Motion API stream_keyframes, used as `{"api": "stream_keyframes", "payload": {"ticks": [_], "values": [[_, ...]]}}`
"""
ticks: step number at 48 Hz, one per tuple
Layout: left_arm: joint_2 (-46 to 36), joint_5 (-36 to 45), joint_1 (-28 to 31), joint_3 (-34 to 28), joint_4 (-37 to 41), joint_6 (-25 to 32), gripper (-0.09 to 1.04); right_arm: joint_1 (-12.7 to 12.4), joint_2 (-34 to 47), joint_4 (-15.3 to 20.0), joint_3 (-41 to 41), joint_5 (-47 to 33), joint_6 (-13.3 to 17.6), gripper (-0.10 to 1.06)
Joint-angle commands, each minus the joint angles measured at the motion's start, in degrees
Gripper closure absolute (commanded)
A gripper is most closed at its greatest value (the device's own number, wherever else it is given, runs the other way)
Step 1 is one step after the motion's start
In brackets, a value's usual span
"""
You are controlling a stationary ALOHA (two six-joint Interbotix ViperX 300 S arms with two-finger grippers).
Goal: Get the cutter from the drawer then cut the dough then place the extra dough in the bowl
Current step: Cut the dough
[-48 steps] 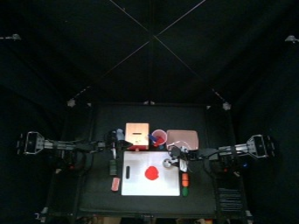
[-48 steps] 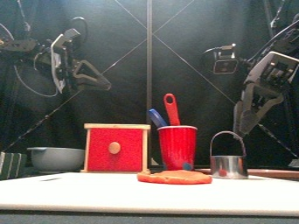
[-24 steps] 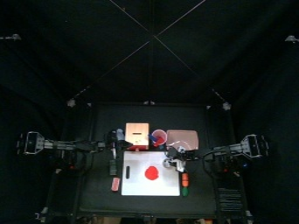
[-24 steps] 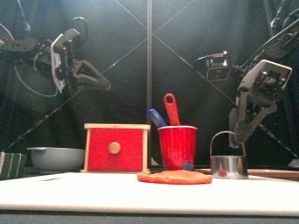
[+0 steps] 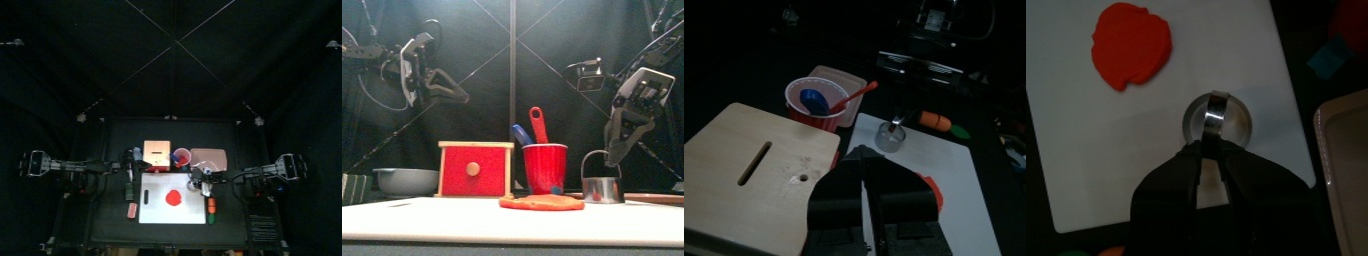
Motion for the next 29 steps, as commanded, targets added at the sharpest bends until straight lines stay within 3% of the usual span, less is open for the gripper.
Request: {"api": "stream_keyframes", "payload": {"ticks": [1, 9, 29], "values": [[-0.18, -0.53, 0.0, -1.14, 0.09, 0.09, 0.65, 0.26, -1.32, -0.79, -2.9, 0.18, -0.09, 0.38], [-0.18, -0.53, -0.09, -1.14, 0.09, 0.09, 0.65, 1.67, -0.7, -1.49, -6.24, 0.26, -0.18, 0.38], [-0.18, -0.53, -0.09, -0.62, 0.09, 0.18, 0.65, 8.7, 7.38, -4.57, -15.82, 0.26, -0.53, 0.38]]}}
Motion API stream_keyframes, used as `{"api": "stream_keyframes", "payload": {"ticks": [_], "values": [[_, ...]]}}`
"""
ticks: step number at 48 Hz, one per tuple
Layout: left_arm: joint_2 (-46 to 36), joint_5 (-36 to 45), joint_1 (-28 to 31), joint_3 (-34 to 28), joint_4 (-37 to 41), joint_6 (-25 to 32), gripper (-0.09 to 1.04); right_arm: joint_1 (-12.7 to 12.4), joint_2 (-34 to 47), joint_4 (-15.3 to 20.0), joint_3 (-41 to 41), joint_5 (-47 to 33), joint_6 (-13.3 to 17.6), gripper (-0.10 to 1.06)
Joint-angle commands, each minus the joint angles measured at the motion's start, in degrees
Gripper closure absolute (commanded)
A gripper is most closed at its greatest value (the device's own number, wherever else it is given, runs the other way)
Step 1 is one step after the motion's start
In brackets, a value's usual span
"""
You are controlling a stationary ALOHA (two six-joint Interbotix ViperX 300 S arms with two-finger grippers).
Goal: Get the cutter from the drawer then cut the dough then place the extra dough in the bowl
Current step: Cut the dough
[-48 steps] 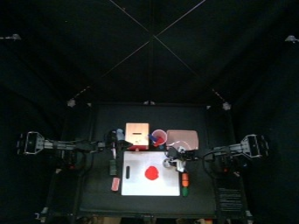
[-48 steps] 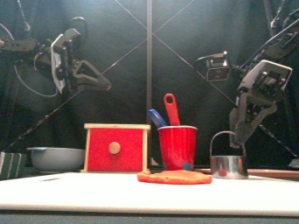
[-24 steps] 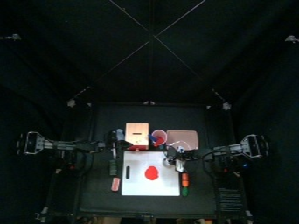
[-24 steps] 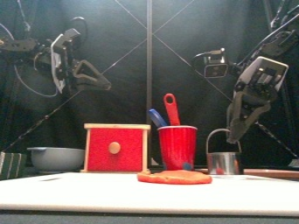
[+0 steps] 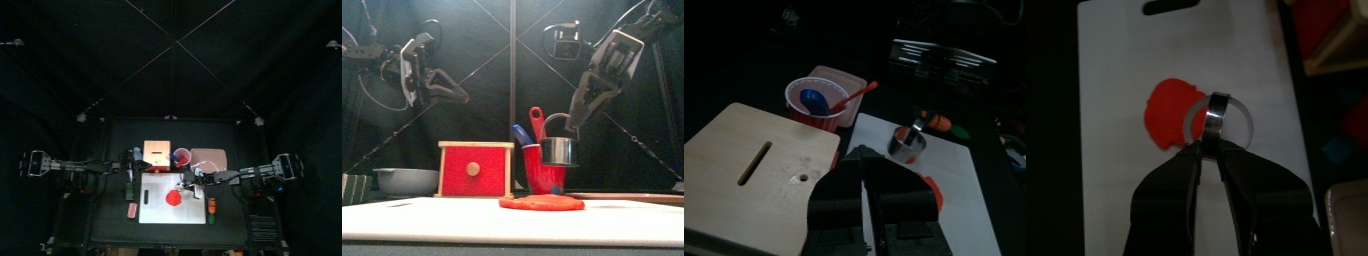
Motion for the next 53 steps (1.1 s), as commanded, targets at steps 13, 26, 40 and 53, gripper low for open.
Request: {"api": "stream_keyframes", "payload": {"ticks": [13, 26, 40, 53], "values": [[-0.18, -0.53, -0.09, -0.62, 0.09, 0.26, 0.65, 2.9, 3.69, -0.35, -4.92, -0.09, 0.09, 0.38], [-0.18, -0.53, 0.0, -0.35, 0.09, 0.18, 0.65, 3.6, 5.71, -0.44, -5.8, -0.09, 0.09, 0.38], [-0.18, -0.53, -0.09, -0.18, 0.09, 0.26, 0.65, 3.87, 7.38, -0.7, -6.42, -0.09, -0.18, 0.38], [-0.18, -0.53, -0.09, 0.0, 0.09, 0.18, 0.65, 3.52, 8.0, -0.7, -6.06, 0.09, -0.09, 0.38]]}}
